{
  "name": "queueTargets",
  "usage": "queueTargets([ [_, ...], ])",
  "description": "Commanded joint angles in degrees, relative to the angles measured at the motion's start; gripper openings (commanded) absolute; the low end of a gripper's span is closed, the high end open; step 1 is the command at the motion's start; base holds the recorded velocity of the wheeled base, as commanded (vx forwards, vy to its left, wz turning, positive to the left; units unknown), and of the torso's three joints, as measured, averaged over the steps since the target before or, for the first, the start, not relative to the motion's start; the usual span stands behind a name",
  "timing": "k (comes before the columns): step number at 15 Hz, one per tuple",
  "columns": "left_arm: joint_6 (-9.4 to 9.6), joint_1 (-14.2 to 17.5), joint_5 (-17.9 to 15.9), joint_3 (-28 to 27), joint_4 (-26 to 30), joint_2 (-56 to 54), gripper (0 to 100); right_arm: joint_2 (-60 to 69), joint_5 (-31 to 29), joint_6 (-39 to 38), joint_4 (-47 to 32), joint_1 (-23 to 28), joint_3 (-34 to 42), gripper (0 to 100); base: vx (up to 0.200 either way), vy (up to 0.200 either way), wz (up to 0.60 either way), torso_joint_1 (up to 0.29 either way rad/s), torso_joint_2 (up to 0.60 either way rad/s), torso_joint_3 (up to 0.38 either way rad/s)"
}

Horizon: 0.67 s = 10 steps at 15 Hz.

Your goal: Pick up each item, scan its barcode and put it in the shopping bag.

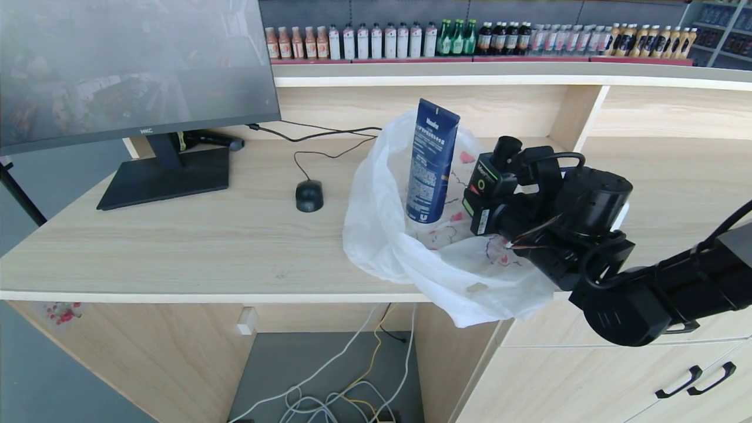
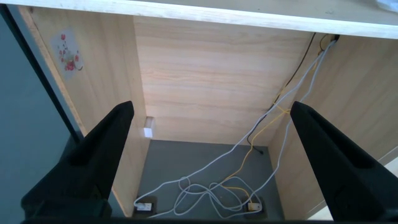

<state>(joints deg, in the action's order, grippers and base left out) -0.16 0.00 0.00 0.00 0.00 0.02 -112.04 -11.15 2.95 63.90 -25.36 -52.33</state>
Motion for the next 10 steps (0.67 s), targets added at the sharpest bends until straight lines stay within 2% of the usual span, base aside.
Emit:
queueTargets([
  [1, -0.02, 0.0, 0.0, 0.0, 0.0, -0.02, 100, -0.37, -0.01, 0.04, -0.01, -0.04, 0.13, 0, 0.0, 0.0, 0.0, 0.0, 0.0, 0.0],
  [10, -0.02, 0.0, 0.0, 0.0, 0.0, -0.02, 100, -1.51, -0.1, 0.13, -0.01, -0.22, 0.13, 0, 0.0, 0.0, 0.0, 0.0, 0.0, 0.0],
])
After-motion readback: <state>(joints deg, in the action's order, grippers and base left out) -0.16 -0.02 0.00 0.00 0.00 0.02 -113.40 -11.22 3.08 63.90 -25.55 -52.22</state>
